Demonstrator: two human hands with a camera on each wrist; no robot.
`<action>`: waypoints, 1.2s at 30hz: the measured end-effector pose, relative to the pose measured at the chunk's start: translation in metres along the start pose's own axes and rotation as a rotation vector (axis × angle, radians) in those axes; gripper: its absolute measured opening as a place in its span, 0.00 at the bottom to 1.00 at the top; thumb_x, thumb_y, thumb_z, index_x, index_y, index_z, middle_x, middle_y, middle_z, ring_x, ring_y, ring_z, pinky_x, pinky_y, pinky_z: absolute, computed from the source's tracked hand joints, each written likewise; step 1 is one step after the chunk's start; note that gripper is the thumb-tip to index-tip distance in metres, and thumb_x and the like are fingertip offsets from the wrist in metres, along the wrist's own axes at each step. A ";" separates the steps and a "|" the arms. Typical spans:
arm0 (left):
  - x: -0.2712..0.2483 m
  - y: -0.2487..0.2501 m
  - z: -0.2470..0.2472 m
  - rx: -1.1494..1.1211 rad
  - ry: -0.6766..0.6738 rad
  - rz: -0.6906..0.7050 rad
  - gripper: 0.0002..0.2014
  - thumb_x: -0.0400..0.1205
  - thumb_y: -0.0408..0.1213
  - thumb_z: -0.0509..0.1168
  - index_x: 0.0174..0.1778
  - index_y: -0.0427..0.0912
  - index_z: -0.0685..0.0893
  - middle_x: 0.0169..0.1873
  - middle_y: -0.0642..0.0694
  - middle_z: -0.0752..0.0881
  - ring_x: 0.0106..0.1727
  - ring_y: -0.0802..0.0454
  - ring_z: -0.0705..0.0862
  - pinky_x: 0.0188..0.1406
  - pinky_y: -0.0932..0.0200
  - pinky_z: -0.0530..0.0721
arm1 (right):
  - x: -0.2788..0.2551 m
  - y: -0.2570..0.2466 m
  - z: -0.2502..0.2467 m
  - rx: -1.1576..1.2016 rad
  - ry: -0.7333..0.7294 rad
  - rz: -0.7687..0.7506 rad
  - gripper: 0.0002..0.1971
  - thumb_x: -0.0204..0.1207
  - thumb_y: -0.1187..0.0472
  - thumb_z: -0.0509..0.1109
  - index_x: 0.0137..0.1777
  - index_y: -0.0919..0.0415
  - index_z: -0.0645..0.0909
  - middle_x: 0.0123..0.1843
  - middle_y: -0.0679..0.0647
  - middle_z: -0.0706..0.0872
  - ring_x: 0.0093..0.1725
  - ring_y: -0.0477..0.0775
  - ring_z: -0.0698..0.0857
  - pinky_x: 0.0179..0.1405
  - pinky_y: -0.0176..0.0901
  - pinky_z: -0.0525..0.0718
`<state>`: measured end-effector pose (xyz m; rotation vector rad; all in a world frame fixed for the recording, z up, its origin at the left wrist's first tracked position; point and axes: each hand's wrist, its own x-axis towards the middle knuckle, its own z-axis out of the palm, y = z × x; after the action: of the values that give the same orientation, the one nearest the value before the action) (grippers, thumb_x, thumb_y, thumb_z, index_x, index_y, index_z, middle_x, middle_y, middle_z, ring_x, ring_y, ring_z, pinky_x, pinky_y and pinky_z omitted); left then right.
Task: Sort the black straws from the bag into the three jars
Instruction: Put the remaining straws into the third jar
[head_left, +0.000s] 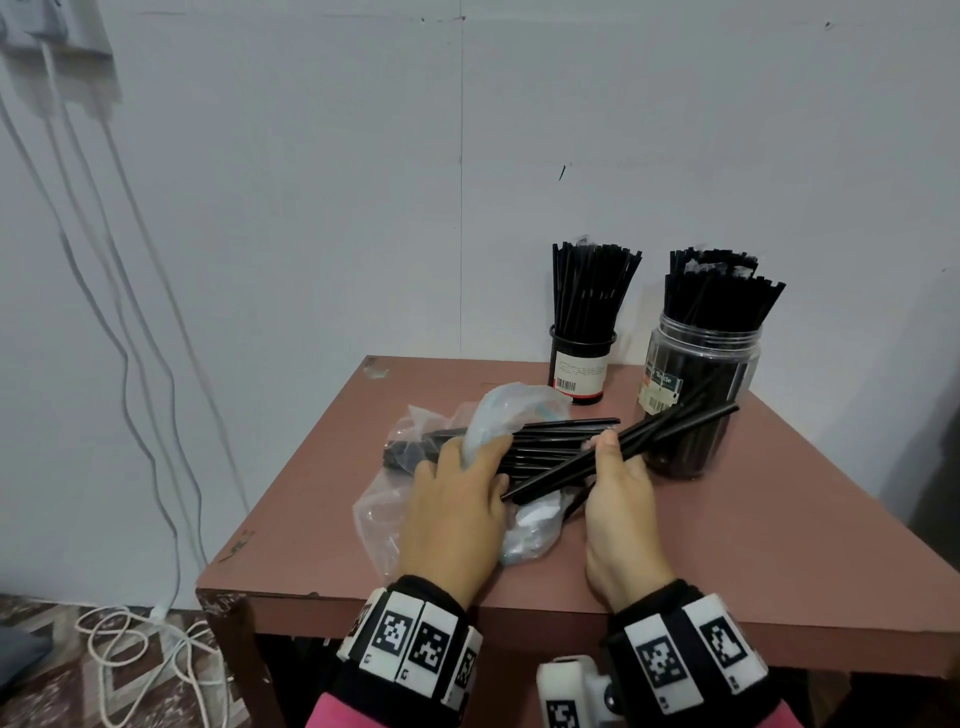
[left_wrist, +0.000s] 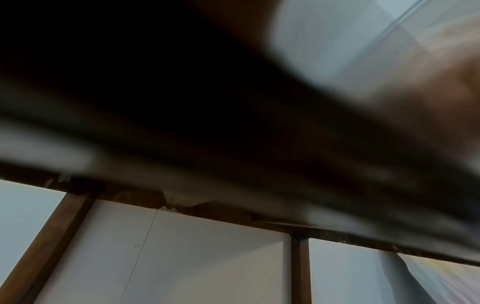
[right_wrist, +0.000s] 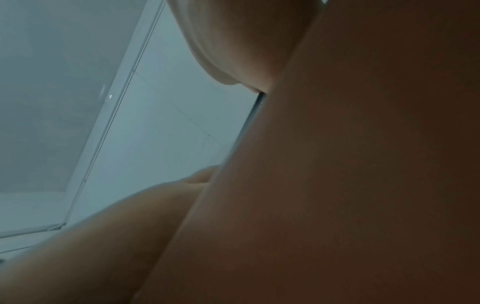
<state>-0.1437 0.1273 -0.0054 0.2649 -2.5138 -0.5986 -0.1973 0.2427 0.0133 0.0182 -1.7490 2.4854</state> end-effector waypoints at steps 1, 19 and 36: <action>0.000 0.000 -0.001 -0.010 0.004 0.005 0.25 0.85 0.40 0.56 0.78 0.65 0.66 0.66 0.50 0.74 0.56 0.49 0.67 0.58 0.55 0.73 | 0.000 -0.001 0.002 0.010 -0.026 0.019 0.11 0.88 0.55 0.57 0.48 0.57 0.78 0.48 0.53 0.87 0.52 0.53 0.85 0.59 0.48 0.81; 0.001 -0.002 0.001 -0.004 -0.029 -0.089 0.25 0.86 0.45 0.53 0.79 0.64 0.58 0.64 0.46 0.76 0.59 0.46 0.69 0.64 0.52 0.70 | 0.015 -0.080 -0.029 -0.140 -0.109 -0.370 0.12 0.85 0.70 0.57 0.55 0.52 0.77 0.42 0.48 0.86 0.43 0.46 0.82 0.50 0.45 0.84; 0.000 -0.001 0.000 -0.021 -0.040 -0.084 0.24 0.86 0.45 0.54 0.78 0.64 0.60 0.64 0.48 0.76 0.58 0.48 0.69 0.62 0.54 0.71 | 0.018 -0.086 -0.037 -0.552 -0.385 -0.240 0.09 0.84 0.69 0.59 0.49 0.54 0.75 0.41 0.51 0.87 0.42 0.47 0.86 0.44 0.35 0.84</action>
<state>-0.1434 0.1259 -0.0061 0.3560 -2.5434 -0.6695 -0.2054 0.3073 0.0825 0.6550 -2.3572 1.8498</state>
